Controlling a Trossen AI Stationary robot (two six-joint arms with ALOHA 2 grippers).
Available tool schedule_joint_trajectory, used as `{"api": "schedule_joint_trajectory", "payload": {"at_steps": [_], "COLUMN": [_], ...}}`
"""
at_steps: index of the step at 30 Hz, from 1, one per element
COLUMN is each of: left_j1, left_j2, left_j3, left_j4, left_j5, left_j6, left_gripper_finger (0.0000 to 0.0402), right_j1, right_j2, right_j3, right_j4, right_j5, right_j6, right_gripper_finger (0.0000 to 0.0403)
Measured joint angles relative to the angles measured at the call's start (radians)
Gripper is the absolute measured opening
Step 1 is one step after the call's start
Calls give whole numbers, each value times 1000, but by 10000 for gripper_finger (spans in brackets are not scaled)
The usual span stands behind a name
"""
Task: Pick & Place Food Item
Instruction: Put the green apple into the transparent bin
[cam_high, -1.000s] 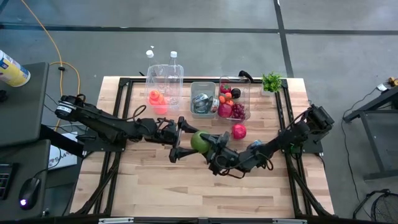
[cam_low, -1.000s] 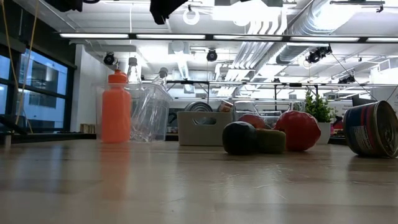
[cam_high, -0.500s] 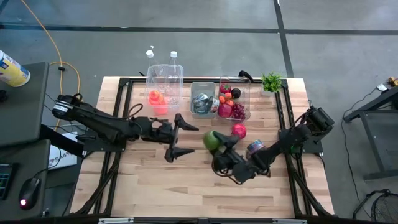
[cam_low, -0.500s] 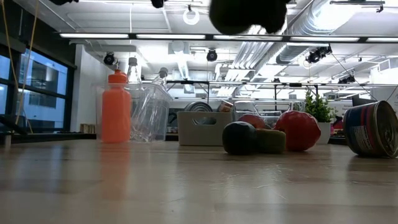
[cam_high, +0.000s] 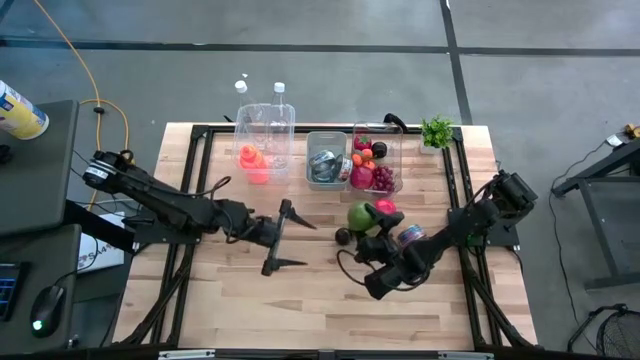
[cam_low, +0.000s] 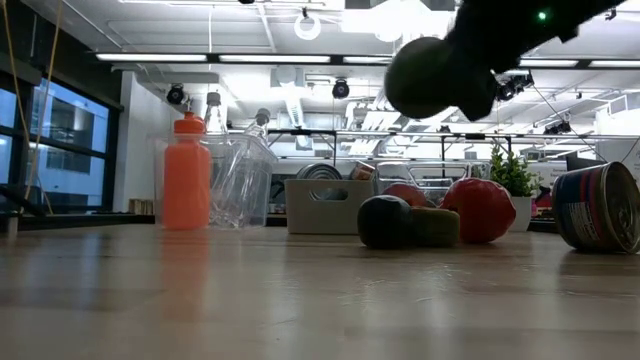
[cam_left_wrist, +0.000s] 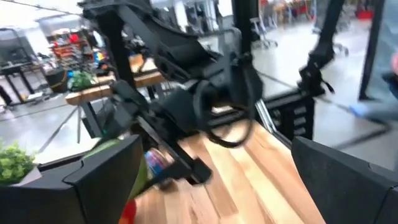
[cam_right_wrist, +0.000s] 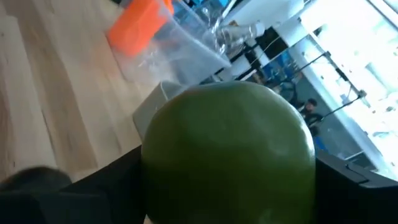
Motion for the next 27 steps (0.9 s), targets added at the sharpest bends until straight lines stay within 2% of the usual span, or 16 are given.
{"api": "schedule_joint_trajectory", "payload": {"at_steps": [4, 8, 11, 13, 16, 20, 24, 27], "left_j1": [-23, -42, -50, -54, -51, -50, -50, -49], "left_j2": [1, 1, 1, 1, 1, 2, 2, 2], "left_j3": [-1, -1, -1, -1, -1, -1, -1, -1], "left_j4": [-34, -84, -102, -121, -135, -145, -145, -147], "left_j5": [0, 0, 0, 0, 0, 0, 0, 0], "left_j6": [17, -4, -5, -3, -3, -6, -6, -6], "left_gripper_finger": [400, 400, 400, 400, 400, 400, 399, 399], "right_j1": [0, 3, 9, 4, -24, -108, -245, -376], "right_j2": [-33, -71, -94, -106, -129, -155, -161, -164], "right_j3": [1, 2, 2, 2, 2, 1, 1, 1], "right_j4": [-189, -474, -690, -780, -840, -858, -857, -837], "right_j5": [-61, -192, -211, -196, -178, -136, -114, -119], "right_j6": [235, 600, 847, 946, 1000, 988, 983, 901], "right_gripper_finger": [303, 309, 314, 311, 304, 310, 322, 320]}}
